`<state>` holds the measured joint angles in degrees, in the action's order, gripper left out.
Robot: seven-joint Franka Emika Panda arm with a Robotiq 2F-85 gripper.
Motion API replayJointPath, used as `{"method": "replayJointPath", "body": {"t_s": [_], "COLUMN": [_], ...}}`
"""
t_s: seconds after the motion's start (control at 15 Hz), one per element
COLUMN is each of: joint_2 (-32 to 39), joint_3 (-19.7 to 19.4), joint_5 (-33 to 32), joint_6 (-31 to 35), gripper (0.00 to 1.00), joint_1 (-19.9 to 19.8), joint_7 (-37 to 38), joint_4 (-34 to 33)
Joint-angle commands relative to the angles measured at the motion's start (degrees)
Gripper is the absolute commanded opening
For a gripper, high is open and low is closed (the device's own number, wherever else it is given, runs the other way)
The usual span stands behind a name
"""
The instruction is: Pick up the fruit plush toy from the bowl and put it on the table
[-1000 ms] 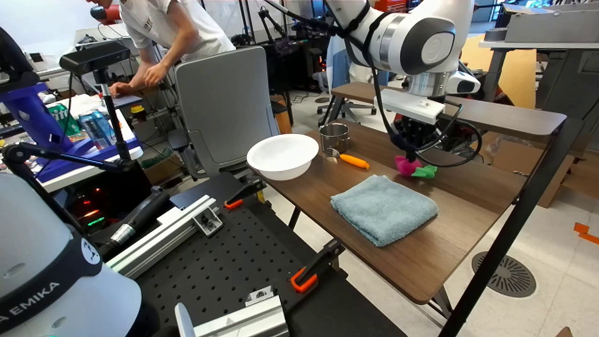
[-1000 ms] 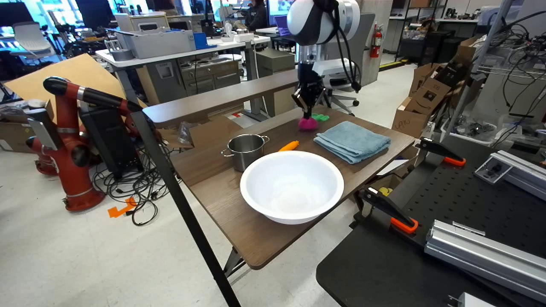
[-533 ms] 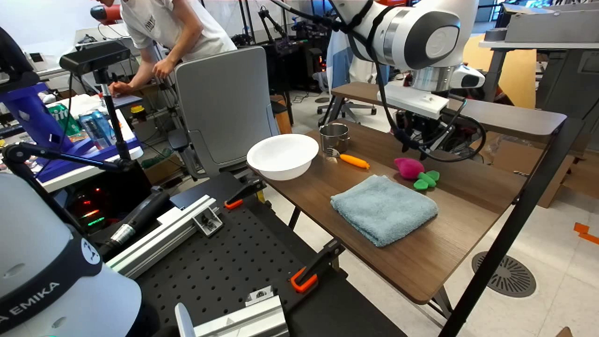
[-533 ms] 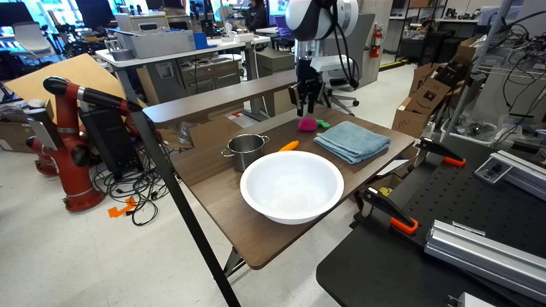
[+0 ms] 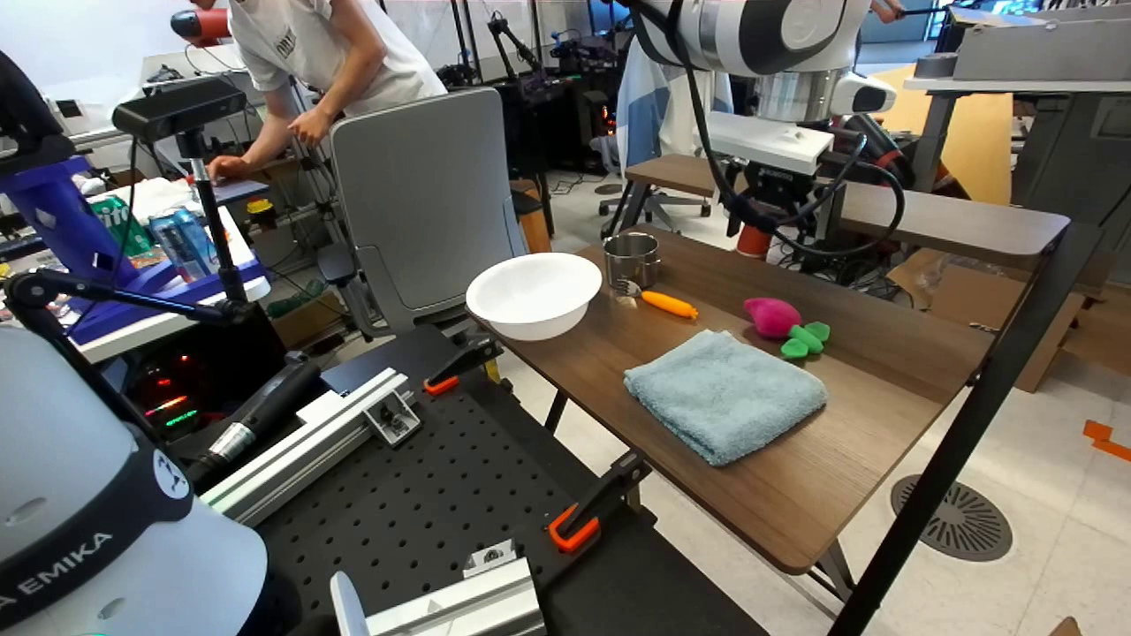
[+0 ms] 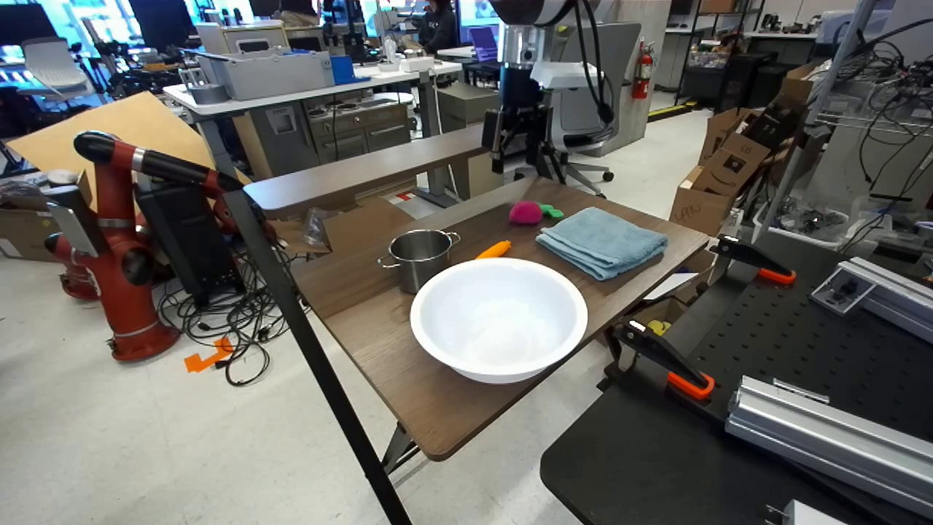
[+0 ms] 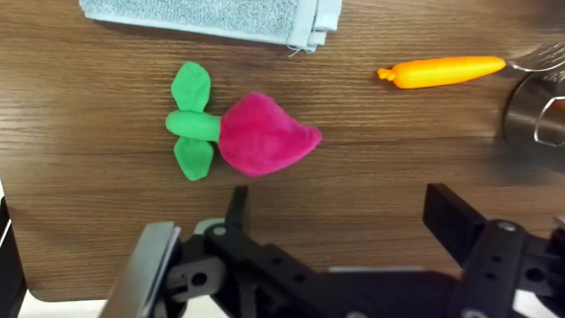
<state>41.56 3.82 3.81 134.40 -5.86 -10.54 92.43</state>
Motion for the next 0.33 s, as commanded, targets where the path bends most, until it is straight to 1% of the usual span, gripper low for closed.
{"method": "replayJointPath", "body": {"t_s": [0.0, 0.27], "joint_2": [-0.1, -0.1], "joint_3": [-0.3, -0.3], "joint_5": [0.2, 0.2], "joint_6": [-0.1, 0.0], "gripper": [1.0, 1.0], "joint_1": [0.1, 0.0], "joint_7": [-0.3, -0.6], "joint_4": [0.3, 0.6]}}
